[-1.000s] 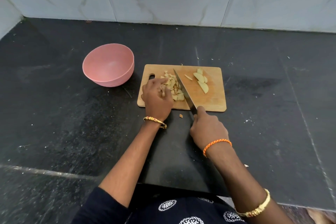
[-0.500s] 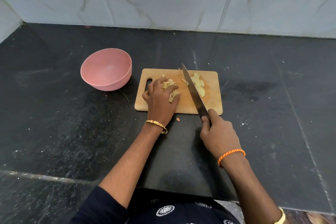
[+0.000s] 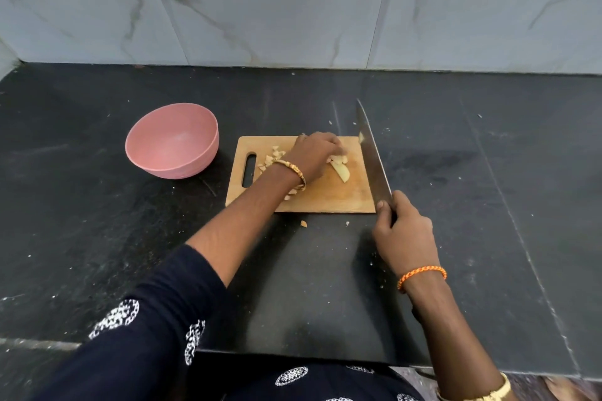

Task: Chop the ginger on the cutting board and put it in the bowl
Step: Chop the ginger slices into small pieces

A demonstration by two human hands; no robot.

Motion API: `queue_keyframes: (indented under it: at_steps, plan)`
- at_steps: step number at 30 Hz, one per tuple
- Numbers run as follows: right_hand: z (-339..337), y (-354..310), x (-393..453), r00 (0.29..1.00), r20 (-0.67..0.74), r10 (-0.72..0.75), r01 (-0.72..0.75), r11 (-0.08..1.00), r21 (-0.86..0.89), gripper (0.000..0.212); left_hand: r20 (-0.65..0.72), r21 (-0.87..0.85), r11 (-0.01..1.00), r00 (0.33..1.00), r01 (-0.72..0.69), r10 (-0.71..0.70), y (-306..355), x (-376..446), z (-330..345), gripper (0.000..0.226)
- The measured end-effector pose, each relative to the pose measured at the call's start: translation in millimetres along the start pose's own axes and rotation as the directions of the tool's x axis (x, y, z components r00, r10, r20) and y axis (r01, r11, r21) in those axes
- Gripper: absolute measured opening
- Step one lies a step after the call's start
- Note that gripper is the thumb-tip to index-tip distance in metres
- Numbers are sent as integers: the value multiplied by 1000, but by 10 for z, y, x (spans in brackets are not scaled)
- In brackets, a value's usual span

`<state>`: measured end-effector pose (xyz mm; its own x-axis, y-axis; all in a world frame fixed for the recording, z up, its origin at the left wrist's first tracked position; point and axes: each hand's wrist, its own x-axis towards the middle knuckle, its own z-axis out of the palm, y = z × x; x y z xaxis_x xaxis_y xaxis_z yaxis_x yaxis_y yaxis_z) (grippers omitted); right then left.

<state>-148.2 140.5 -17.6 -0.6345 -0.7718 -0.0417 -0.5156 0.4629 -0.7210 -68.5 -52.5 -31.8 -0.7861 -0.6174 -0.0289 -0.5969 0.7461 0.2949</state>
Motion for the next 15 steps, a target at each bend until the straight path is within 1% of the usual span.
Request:
queue_keyframes:
  at_steps: [3, 6, 10, 12, 15]
  plan:
    - [-46, 39, 51, 1000, -14, 6, -5, 999, 42, 26, 38, 64, 997, 998, -47, 44, -10, 85, -68, 40]
    - [-59, 80, 86, 1000, -14, 23, -22, 998, 60, 23, 58, 116, 990, 996, -75, 68, -19, 109, -128, 34]
    - [-68, 90, 119, 1000, -3, 27, -26, 996, 91, 23, 14, 88, 986, 990, -140, 140, 38, 65, -166, 33]
    - [-67, 96, 144, 1000, 3, 29, -29, 995, 98, 25, 27, 115, 976, 983, -182, 180, 81, 38, -137, 34]
    - [-66, 105, 180, 999, 18, 35, -37, 993, 110, 20, 52, 154, 968, 979, -200, 195, 112, -2, -72, 34]
